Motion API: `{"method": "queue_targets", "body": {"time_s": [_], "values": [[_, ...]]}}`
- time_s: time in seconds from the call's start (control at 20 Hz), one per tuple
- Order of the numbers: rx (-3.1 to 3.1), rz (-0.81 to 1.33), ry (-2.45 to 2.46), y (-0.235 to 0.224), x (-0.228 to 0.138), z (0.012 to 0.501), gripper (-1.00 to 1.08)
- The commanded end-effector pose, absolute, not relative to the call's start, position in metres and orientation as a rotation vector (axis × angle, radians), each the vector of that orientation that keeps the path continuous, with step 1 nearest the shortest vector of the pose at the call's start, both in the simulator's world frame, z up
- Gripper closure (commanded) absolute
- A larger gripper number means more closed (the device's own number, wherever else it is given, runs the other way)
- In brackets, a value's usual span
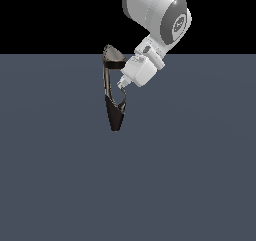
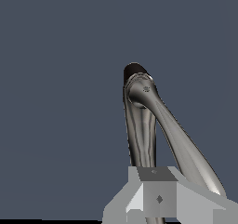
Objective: Turn on the faucet by rotating a designated handle.
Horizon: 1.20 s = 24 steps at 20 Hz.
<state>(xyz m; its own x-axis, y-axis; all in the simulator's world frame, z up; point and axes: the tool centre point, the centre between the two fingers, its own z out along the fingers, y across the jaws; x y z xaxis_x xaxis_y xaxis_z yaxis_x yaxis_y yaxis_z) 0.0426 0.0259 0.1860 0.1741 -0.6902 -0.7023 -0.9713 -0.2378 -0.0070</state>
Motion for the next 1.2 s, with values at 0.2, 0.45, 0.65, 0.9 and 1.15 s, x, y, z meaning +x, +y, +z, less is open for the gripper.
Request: {"method": "queue_targets", "body": {"time_s": [0.2, 0.45, 0.65, 0.9, 1.15], "values": [[-1.998, 0.818, 1.56, 0.018, 0.026, 0.182, 1.08], [-2.0, 0.823, 1.557, 0.01, 0.009, 0.177, 1.08], [-2.001, 0.827, 1.555, 0.003, -0.005, 0.173, 1.08], [-2.008, 0.813, 1.541, -0.005, -0.002, 0.167, 1.08], [-2.003, 0.825, 1.552, -0.032, -0.013, 0.142, 1.08]]}}
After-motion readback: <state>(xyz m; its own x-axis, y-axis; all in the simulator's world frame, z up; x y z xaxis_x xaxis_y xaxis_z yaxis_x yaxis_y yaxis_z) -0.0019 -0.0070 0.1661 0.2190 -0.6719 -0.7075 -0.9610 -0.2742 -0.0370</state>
